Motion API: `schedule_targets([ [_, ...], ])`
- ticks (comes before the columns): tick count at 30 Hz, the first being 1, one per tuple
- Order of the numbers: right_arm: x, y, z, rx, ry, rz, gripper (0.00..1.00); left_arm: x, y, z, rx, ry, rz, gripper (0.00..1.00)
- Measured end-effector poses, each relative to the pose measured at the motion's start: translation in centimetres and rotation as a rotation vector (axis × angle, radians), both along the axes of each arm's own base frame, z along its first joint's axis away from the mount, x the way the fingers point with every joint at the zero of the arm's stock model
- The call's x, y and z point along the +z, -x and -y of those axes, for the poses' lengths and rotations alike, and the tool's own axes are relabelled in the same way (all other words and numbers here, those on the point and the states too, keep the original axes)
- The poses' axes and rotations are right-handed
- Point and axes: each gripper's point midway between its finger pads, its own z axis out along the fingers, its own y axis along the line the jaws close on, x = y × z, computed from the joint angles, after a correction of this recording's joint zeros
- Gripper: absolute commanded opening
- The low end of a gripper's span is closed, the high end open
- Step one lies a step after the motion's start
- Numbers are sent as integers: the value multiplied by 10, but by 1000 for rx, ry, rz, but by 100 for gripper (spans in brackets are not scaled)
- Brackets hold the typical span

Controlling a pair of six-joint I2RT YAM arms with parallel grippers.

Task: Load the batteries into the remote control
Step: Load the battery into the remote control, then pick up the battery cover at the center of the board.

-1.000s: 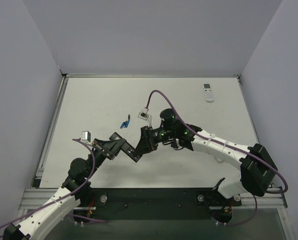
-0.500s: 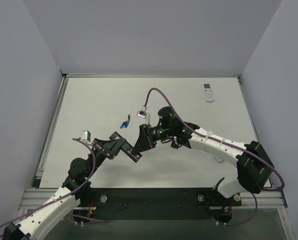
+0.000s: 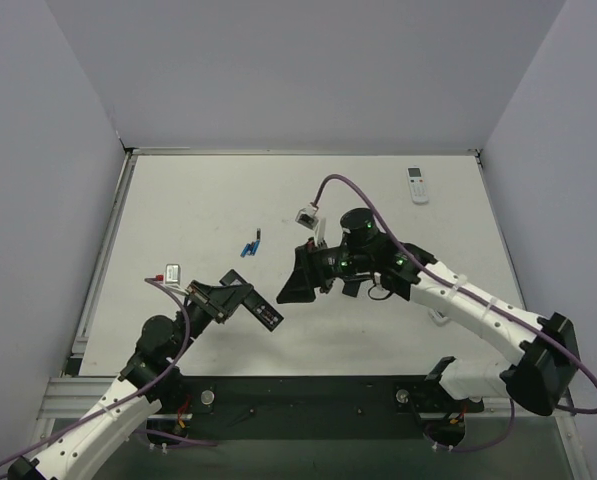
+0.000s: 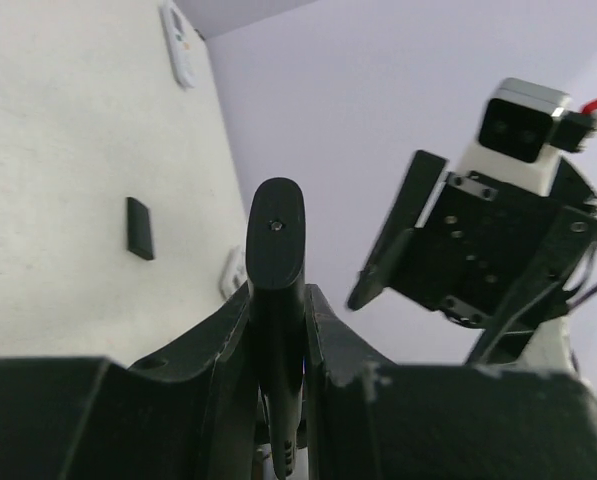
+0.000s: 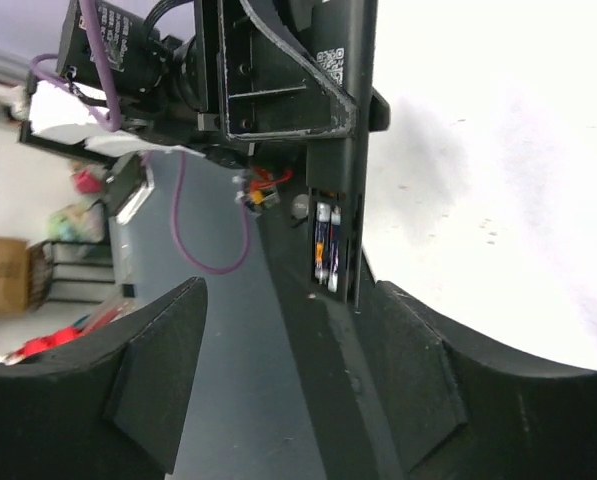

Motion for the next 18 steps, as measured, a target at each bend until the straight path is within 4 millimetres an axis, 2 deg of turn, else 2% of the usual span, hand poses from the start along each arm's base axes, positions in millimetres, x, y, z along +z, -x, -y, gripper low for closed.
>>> schedule_targets([
  [4, 8, -20, 34, -152, 63, 92, 84, -24, -6, -4, 39, -124, -20, 0],
  [7, -5, -44, 66, -336, 187, 136, 93, -40, -8, -7, 59, -192, -43, 0],
  [10, -34, -69, 107, -550, 376, 136, 100, -48, -10, -9, 74, -226, -55, 0],
  [13, -71, -81, 148, -717, 577, 123, 100, -51, -11, -11, 84, -238, -59, 0],
  [15, -94, -84, 168, -787, 690, 102, 100, -51, -12, -11, 87, -238, -61, 0],
  [18, -122, -89, 187, -869, 832, 69, 98, -51, -12, -12, 89, -239, -62, 0],
])
